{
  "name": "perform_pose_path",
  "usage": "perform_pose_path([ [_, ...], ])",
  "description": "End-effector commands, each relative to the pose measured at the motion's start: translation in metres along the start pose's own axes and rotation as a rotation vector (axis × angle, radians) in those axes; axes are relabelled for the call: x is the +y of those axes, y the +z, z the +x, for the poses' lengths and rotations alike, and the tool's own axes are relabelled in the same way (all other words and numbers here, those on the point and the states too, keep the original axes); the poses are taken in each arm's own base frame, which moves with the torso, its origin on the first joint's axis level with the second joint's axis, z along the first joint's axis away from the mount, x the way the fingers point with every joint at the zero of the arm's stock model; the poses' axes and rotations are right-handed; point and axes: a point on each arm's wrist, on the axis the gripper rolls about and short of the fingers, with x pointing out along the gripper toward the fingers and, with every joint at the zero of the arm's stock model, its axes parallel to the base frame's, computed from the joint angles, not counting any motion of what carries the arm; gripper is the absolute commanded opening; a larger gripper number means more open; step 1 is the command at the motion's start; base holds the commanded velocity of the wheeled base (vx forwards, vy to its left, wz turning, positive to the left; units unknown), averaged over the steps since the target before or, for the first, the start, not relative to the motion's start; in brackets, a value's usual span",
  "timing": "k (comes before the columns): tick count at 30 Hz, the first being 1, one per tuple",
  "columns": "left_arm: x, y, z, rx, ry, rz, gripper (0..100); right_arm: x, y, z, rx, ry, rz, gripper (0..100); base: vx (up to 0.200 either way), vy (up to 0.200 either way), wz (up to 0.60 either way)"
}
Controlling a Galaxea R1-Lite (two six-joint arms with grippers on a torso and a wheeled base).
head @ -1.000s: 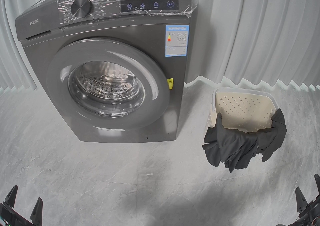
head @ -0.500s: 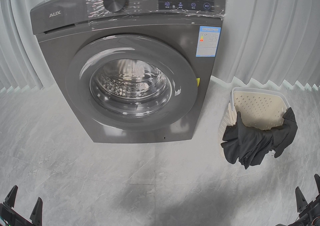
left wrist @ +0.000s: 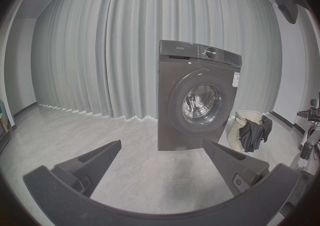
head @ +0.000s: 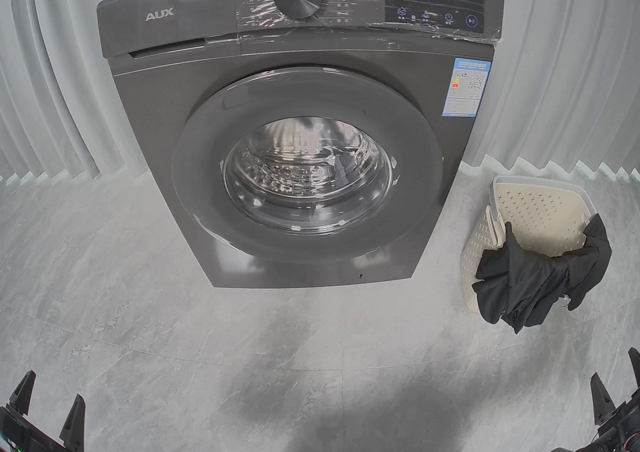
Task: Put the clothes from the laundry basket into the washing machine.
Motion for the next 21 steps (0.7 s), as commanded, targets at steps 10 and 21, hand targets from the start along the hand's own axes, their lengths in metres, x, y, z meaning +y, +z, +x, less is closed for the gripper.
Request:
perform_pose_path([
  [10, 0.0002, -0.0049, -0.0001, -0.001, 0.000, 0.000, 100, 0.0000, -0.0053, 0.0001, 0.001, 0.000, 0.000, 100, 0.000, 0.000, 0.00],
  [21, 0.0002, -0.0049, -0.0001, -0.001, 0.000, 0.000, 100, 0.0000, -0.0053, 0.0001, 0.001, 0.000, 0.000, 100, 0.000, 0.018, 0.00],
])
